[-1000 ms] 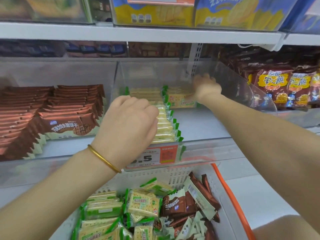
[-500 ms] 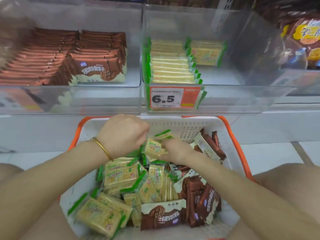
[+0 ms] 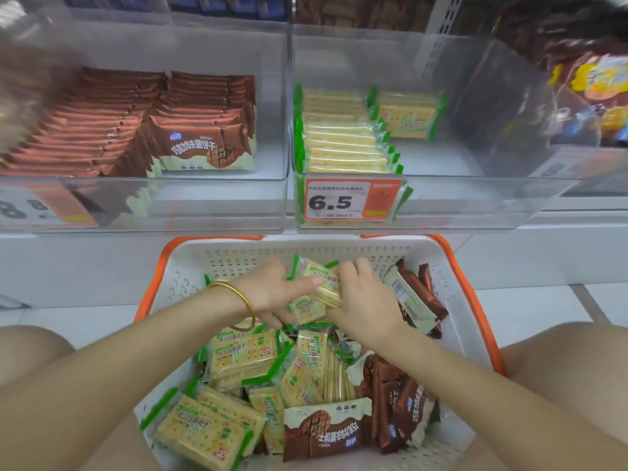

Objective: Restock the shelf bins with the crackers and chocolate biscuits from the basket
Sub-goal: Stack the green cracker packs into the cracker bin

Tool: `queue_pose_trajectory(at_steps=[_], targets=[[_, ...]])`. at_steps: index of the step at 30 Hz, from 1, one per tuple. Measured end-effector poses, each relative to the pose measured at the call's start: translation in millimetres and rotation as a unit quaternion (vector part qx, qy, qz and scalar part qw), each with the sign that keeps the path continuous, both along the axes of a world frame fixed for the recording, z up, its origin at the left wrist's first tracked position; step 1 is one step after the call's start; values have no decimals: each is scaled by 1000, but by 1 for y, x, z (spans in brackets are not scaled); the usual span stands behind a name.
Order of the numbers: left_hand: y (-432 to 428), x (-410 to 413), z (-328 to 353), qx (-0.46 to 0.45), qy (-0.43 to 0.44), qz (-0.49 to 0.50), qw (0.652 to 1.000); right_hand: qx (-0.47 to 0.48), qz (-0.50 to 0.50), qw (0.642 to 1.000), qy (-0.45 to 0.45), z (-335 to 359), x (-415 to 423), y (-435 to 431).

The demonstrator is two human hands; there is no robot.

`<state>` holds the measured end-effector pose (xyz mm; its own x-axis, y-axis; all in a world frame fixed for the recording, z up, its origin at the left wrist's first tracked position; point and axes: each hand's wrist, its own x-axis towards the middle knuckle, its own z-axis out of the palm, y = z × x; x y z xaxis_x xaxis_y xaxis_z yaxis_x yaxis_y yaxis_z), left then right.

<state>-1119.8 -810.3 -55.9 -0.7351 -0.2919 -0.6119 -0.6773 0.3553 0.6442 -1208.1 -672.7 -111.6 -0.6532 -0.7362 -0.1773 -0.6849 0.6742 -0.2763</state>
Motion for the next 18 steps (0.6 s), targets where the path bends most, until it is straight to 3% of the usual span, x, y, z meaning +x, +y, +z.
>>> queue_pose_trajectory(at_steps=[3, 5, 7, 8, 11, 15, 18], targets=[[23, -1, 10, 73, 127, 42, 988, -46, 15, 998, 29, 39, 13, 28], [30, 0, 21, 103, 158, 54, 981, -74, 14, 993, -90, 63, 14, 47], [31, 1, 36, 133, 159, -3, 978, -127, -9, 951, -281, 87, 6, 62], [31, 1, 44, 129, 156, -48, 978, -164, -17, 929, -331, 95, 0, 67], [35, -6, 67, 64, 179, -105, 976, -257, -17, 899, -354, 112, -17, 70], [44, -17, 87, 112, 252, 3, 961, -391, -82, 820, -409, 137, -33, 70], [44, -20, 96, 97, 274, 17, 957, -467, -119, 755, -444, 150, -43, 73]])
